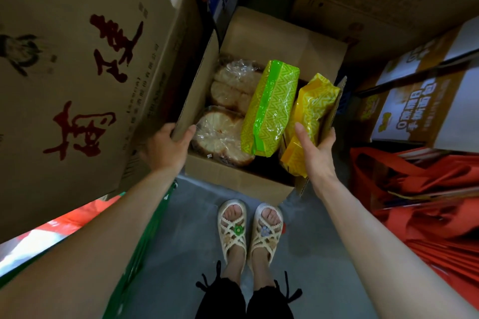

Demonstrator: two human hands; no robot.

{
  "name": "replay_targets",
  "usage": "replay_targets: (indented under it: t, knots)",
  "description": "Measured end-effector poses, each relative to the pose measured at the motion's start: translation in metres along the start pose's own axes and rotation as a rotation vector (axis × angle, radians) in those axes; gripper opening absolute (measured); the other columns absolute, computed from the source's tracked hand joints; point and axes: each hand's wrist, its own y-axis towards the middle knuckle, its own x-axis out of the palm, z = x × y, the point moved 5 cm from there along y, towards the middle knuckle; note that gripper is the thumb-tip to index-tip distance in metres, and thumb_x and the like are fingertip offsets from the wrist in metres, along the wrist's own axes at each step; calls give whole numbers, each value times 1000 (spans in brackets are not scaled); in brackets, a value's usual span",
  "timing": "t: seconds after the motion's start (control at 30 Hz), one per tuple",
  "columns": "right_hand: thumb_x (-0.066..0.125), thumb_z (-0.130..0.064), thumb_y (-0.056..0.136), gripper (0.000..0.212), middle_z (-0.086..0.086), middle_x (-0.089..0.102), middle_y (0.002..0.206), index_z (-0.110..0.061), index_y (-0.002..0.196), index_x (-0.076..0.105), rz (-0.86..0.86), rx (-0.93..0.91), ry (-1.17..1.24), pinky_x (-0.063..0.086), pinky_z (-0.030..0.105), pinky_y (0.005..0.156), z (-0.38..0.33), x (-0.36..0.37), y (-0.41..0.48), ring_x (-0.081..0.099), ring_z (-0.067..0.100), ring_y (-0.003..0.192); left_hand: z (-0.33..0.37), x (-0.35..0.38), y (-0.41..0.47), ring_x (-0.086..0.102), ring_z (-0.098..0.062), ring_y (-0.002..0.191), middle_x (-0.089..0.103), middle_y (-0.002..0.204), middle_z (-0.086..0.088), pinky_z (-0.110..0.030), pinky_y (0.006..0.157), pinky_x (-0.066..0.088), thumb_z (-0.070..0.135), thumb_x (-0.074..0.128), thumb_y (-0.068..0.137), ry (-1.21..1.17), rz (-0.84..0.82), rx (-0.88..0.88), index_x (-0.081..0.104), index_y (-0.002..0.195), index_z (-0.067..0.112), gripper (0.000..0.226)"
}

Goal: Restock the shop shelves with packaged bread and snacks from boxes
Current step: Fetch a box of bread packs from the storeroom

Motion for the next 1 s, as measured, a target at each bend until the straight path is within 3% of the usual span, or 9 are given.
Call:
replay_targets:
  t: [0.1, 0.2, 0.27, 0.37, 0.47, 0.6, 0.7, 0.87, 1.0]
  knots:
    - [56, -73, 78, 98, 3, 38, 152, -27, 154, 13, 91, -14, 37, 31, 50, 113, 6, -8, 5, 38, 27, 138, 17, 6, 11, 59, -20, 106, 61, 105, 7, -39, 94, 45, 53, 55, 90, -39, -92, 71, 60, 121, 20, 45]
    - [52, -62, 89, 73, 2, 52, 140, -24, 148, 34, 171, -41, 14, 36, 48, 110, 7, -17, 11, 48, 25, 129, 38, 14, 24, 55, -11, 98, 55, 108, 7, -19, 74, 43, 37, 57, 94, -115, -142, 125, 56, 130, 16, 41]
    - [47, -55, 94, 60, 2, 54, 137, -23, 145, 40, 199, -66, -29, 36, 43, 109, 6, -23, 15, 49, 25, 127, 47, 19, 35, 55, -11, 102, 58, 112, 7, -23, 80, 47, 37, 56, 95, -142, -165, 135, 56, 131, 19, 40]
    - [43, -48, 99, 50, 5, 58, 133, -20, 140, 49, 227, -88, -80, 37, 37, 103, 5, -31, 23, 50, 27, 125, 52, 24, 47, 54, -18, 117, 63, 122, 1, -41, 102, 45, 39, 53, 97, -138, -170, 140, 56, 131, 26, 36]
    - [40, -43, 101, 42, 6, 63, 119, -16, 127, 59, 260, -84, -104, 40, 34, 94, 7, -35, 31, 55, 27, 116, 53, 28, 52, 53, -13, 112, 60, 117, 3, -36, 97, 44, 35, 47, 100, -141, -165, 149, 56, 128, 25, 31]
    - [40, -40, 102, 38, -2, 57, 84, -13, 105, 67, 320, -81, -107, 40, 32, 84, 11, -39, 38, 55, 22, 93, 55, 29, 56, 53, -10, 81, 58, 87, 2, -25, 73, 41, 31, 45, 101, -113, -85, 170, 63, 105, 17, 23]
    - [39, -36, 103, 35, -6, 48, 68, -21, 78, 60, 388, -73, -115, 35, 29, 76, 13, -44, 40, 50, 22, 84, 56, 30, 59, 43, -6, 61, 47, 68, 4, -21, 58, 34, 32, 45, 101, -101, -47, 155, 53, 77, 23, 27]
    - [39, -30, 104, 39, 18, 65, 96, -3, 107, 66, 421, -118, -167, 40, 37, 86, 7, -43, 35, 57, 34, 101, 56, 26, 60, 39, -7, 59, 41, 65, 2, -23, 60, 34, 31, 45, 101, -122, 6, 135, 45, 67, 22, 36]
    - [39, -29, 104, 39, 15, 60, 87, -1, 100, 66, 418, -159, -205, 37, 39, 83, 5, -49, 30, 55, 40, 102, 56, 22, 54, 40, -7, 59, 41, 67, 3, -19, 59, 33, 31, 45, 101, -143, -12, 122, 46, 69, 23, 33]
